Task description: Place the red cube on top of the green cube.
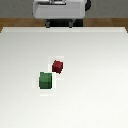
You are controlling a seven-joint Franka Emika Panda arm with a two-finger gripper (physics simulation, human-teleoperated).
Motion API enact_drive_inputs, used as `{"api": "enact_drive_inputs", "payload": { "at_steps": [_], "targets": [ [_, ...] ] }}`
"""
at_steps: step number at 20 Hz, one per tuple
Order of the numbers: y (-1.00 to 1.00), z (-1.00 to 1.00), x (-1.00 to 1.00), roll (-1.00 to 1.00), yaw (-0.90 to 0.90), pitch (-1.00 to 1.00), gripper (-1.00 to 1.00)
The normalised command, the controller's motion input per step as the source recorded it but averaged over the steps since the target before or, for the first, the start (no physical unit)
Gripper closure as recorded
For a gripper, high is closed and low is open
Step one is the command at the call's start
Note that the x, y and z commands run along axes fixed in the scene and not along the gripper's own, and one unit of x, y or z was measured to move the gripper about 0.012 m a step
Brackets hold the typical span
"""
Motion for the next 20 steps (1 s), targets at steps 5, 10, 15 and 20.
{"api": "enact_drive_inputs", "payload": {
  "at_steps": [5,10,15,20],
  "targets": [
    [0.0,0.0,0.2,0.0,0.0,0.0,-1.0],
    [-0.2,0.0,0.0,0.0,0.0,0.0,-1.0],
    [0.0,-0.6,0.0,0.0,0.0,0.0,-1.0],
    [0.0,-1.0,0.0,0.0,0.0,0.0,-1.0]
  ]
}}
